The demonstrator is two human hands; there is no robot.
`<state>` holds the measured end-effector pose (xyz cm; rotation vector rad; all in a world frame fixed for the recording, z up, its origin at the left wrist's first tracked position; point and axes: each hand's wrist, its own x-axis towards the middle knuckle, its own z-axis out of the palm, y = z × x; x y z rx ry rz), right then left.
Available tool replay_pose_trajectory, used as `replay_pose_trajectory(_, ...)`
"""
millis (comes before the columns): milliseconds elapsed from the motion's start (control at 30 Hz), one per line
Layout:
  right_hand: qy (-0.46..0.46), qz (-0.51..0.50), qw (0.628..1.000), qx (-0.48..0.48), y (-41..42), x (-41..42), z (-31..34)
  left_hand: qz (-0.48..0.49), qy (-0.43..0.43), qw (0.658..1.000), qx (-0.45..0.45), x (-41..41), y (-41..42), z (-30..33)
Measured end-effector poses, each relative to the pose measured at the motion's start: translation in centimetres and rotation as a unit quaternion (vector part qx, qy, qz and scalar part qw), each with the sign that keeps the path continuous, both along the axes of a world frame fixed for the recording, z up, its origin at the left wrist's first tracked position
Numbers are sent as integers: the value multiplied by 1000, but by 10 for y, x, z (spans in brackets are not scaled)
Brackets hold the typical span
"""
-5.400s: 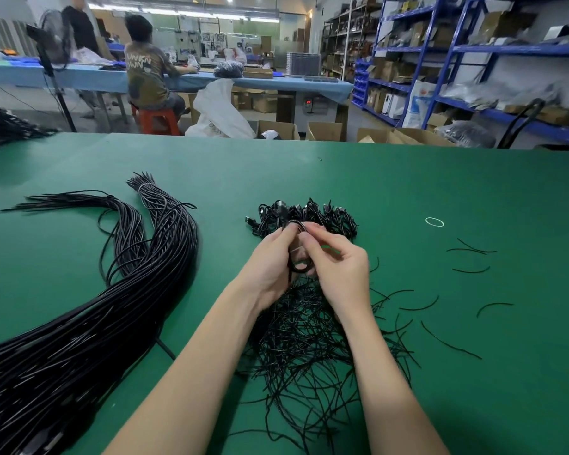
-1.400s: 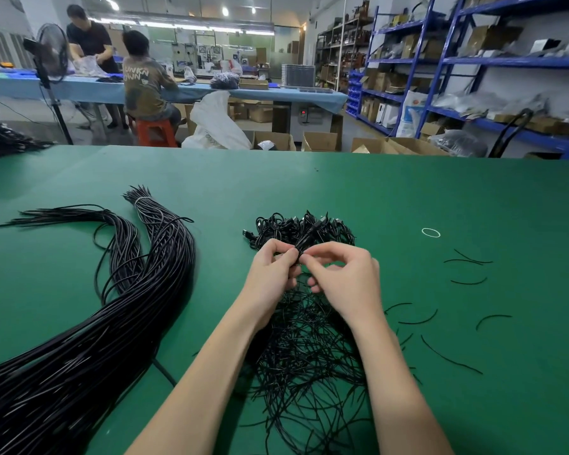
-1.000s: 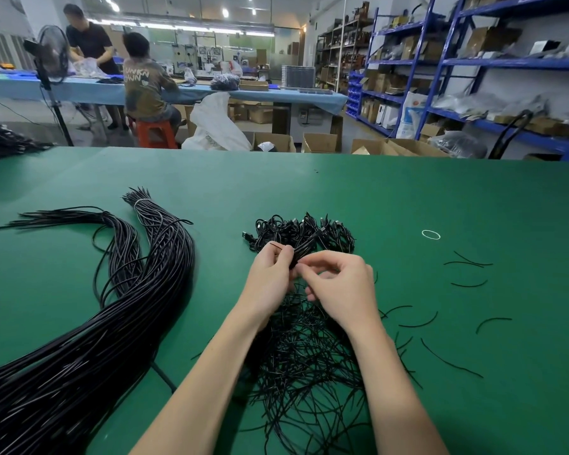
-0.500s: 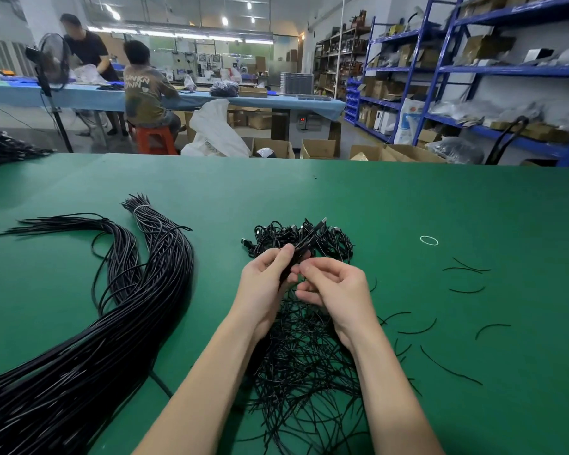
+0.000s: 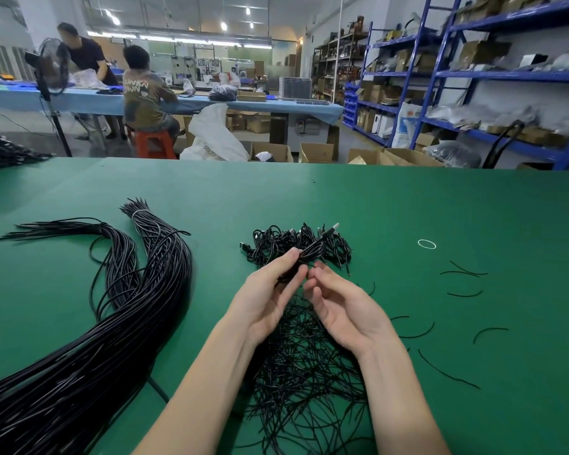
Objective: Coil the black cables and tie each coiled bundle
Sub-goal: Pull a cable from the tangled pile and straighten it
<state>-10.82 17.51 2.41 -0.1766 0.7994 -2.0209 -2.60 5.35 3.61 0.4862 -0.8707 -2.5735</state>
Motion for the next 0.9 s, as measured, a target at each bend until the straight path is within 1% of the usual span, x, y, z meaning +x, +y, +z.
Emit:
replay_pose_trajectory(133,-115,3,993,-36,-6,6,4,-1,29,999,-29,-3,4,-2)
replay_pose_trajectory(233,-179,23,983,-41,-12,12,6,20,42,997,-56,-4,4,-4)
replay_pose_trajectory(333,-208,30,977,-37,-15,12,7,15,55,993,-99,-2,2,-3)
replay_pose_trajectory(400,-204,31,978,-28,-13,9,5,1,57,989,-133,0,0,-2)
replay_pose_trajectory(533,-123,28,991,38,-4,-5,1,-60,35,973,-218,6,-5,-3)
replay_pose_trajectory(633,8,2,989,147,0,-22,7,-89,3,954,-285,8,-5,-5)
replay_pose_trajectory(700,114,0,974,196,1,-34,18,-85,-13,947,-309,9,-7,-6)
replay_pose_trajectory(767,201,30,954,219,2,-43,30,-89,-20,939,-333,10,-10,-3)
replay_pose_trajectory(833,279,84,923,253,3,-46,43,-89,-41,918,-385,11,-12,-1)
replay_pose_trajectory(900,326,118,892,291,2,-50,49,-81,-75,893,-437,13,-14,2)
